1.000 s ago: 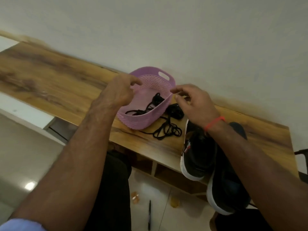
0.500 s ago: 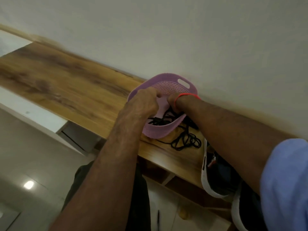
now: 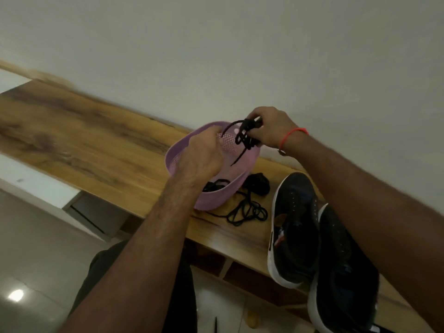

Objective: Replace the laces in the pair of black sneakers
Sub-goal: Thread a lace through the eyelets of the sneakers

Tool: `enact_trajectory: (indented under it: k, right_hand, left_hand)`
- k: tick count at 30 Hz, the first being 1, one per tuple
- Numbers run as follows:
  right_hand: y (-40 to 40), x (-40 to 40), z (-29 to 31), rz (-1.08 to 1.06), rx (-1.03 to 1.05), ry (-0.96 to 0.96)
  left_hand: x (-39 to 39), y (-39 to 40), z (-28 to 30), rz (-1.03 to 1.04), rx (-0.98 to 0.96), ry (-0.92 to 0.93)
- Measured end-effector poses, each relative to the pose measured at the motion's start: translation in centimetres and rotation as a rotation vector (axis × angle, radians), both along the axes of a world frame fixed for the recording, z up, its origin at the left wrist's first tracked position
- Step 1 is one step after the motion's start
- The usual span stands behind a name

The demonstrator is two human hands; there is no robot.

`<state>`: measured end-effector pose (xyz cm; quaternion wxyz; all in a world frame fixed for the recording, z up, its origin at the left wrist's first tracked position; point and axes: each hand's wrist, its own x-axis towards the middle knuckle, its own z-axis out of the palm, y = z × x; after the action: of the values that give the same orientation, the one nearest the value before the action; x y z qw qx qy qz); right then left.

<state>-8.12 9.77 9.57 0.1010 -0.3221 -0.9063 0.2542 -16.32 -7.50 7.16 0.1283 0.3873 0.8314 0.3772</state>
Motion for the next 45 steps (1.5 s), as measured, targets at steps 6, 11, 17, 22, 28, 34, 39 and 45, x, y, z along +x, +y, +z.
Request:
enact_trajectory:
  k: [6,11,17,22,28,34,39,45]
  right_hand:
    - [-2.0,11.4,0.7,-0.127,-0.333,0.33]
    - [-3.3,18.5,-1.9,-0.276,-0.426,0.496]
    - [-4.2,22.2,-7.6,-0.438,-0.761,0.624]
    - [-3.4,22.2,-10.5,-0.496,-0.759,0.63]
    - [-2.8,22.2,-12.8,-0.375,-0.345,0.369]
    - [-1.0,23.6,-12.6,-0.264,-0.25,0.327]
    - [1.7,25.2,-10.8,-0.224,-0.442,0.367]
    - [1.5,25.1,-9.8,-0.134,-0.29,0.282]
  left_hand:
    - [7.8,1.5,0.8,-0.2,0.22,0.003]
    - [11.9,2.7,-1.0,-0.318,0.131,0.013]
    - [13.9,3.8,-5.2,-0.503,-0.246,-0.156]
    - [14.7,4.1,-7.5,-0.54,-0.464,-0.166]
    - [15.0,3.4,-7.5,-0.549,-0.546,-0.1]
    - [16.2,2.4,-7.1,-0.544,-0.546,-0.116]
    - [17.6,2.2,-7.2,-0.563,-0.56,-0.095]
    - [17.2,2.5,-7.2,-0.601,-0.56,-0.157]
